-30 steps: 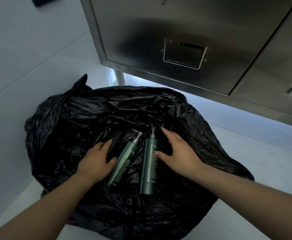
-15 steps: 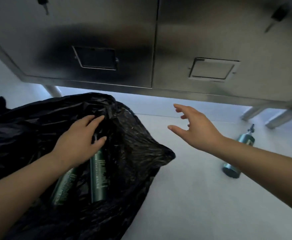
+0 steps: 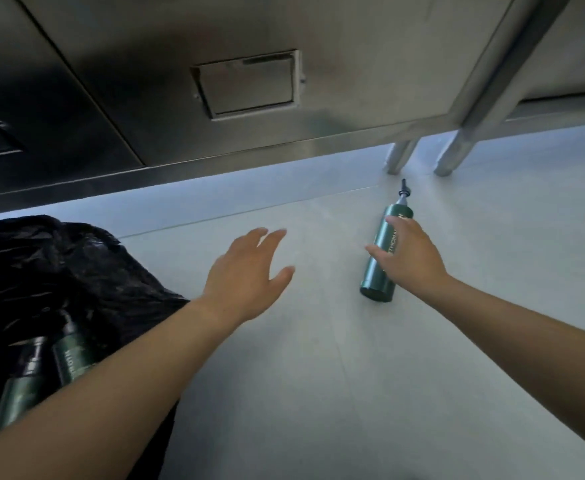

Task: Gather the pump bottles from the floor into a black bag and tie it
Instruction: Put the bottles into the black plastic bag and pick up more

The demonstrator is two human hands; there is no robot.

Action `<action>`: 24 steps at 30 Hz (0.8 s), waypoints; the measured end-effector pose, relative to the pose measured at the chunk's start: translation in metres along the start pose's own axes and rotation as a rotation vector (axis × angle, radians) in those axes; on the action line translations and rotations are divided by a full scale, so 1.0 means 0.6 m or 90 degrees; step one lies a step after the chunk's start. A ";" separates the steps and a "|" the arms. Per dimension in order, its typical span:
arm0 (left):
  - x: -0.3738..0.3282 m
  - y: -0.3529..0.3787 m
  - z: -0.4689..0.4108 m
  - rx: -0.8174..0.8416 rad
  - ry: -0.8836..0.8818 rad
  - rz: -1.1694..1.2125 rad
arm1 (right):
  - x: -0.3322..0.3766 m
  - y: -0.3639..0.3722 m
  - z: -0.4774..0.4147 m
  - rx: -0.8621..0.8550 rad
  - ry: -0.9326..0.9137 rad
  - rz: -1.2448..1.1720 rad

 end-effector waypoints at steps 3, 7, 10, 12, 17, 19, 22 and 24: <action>-0.013 0.099 -0.030 0.067 -0.026 0.002 | -0.051 0.042 -0.025 0.023 0.041 0.010; -0.004 0.209 -0.036 0.133 -0.058 -0.038 | -0.090 0.087 -0.043 0.044 0.087 0.000; 0.010 0.259 -0.024 0.168 -0.094 -0.059 | -0.093 0.098 -0.035 0.039 0.072 -0.008; 0.014 0.281 -0.016 0.185 -0.099 -0.072 | -0.095 0.102 -0.017 0.044 0.057 -0.052; 0.024 0.311 -0.004 0.197 -0.100 -0.065 | -0.105 0.123 0.064 0.088 -0.008 -0.099; 0.023 0.317 -0.002 0.198 -0.097 -0.083 | -0.110 0.123 0.062 0.081 0.010 -0.103; 0.020 0.321 0.000 0.203 -0.103 -0.097 | -0.125 0.116 0.027 0.067 0.097 -0.134; 0.021 0.321 0.001 0.205 -0.104 -0.094 | -0.129 0.117 0.016 0.080 0.112 -0.144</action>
Point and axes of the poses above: each hand's wrist, its own z-axis away from the middle knuckle, its own y-axis out of the palm, x = y × z, the point moved 10 cm from there along -z, towards the middle knuckle, and after that the axes turned 4 degrees about y, right-handed, at the moved point
